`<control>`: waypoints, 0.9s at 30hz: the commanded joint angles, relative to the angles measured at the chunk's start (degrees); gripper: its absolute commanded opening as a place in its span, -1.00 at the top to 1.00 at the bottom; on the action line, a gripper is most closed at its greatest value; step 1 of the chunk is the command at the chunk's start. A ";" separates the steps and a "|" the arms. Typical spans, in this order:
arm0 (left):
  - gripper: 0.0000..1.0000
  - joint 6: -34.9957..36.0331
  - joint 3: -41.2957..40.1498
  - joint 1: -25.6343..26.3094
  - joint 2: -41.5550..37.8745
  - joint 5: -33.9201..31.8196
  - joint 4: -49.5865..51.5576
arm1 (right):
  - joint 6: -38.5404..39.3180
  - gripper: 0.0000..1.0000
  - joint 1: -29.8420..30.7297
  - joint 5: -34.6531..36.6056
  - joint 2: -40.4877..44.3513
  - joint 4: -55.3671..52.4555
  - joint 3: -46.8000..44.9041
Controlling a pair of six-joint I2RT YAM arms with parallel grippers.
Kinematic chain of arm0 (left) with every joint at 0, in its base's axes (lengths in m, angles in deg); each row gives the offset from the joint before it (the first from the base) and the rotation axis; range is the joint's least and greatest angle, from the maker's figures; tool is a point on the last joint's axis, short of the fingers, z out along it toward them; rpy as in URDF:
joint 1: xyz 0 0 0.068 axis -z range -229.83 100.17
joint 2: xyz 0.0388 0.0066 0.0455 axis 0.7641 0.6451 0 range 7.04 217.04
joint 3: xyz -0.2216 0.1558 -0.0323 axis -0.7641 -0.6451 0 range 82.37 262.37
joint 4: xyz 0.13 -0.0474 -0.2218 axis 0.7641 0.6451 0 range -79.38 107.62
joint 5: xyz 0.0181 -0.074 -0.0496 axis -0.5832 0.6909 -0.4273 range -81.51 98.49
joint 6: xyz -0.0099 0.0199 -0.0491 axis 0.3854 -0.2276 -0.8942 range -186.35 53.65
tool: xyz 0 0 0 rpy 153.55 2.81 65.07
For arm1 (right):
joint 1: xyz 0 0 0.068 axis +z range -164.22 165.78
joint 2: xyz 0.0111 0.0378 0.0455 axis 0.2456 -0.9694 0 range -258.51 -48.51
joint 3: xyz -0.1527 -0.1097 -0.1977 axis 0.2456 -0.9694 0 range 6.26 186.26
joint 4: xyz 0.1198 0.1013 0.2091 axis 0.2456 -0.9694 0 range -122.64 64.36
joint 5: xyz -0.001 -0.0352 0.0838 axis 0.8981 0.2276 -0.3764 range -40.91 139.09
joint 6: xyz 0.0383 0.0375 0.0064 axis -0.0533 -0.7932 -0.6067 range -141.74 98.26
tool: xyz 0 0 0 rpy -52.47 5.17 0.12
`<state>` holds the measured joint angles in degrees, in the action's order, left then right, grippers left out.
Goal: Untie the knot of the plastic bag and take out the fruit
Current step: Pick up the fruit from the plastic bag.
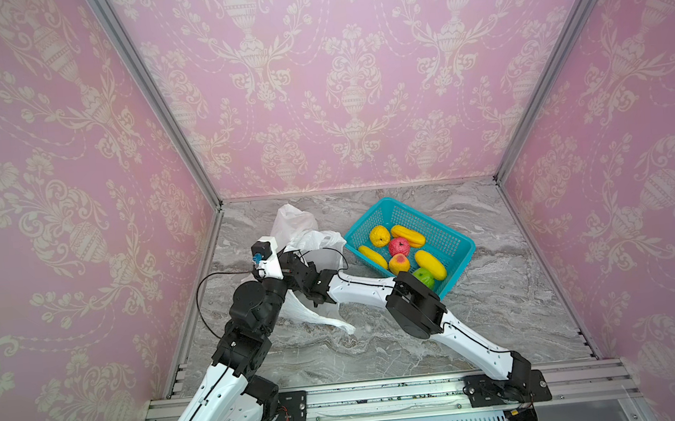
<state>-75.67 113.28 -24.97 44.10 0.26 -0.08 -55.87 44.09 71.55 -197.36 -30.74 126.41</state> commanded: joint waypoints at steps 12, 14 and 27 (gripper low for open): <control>1.00 0.88 -0.55 -0.52 1.40 -1.25 -0.53 | -1.85 0.63 -5.65 -6.75 25.55 27.99 -38.32; 1.00 0.84 -0.60 -0.52 2.04 -1.53 -0.75 | -2.76 0.68 -6.26 -7.85 27.79 31.28 -42.14; 1.00 1.41 -1.48 -0.61 3.89 -2.86 -2.43 | -2.35 0.81 -7.26 -22.40 32.93 46.11 -51.38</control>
<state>-75.65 112.19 -25.01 47.57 -1.07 -1.41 -59.28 36.92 55.86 -168.71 7.81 77.34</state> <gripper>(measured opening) 0.046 0.438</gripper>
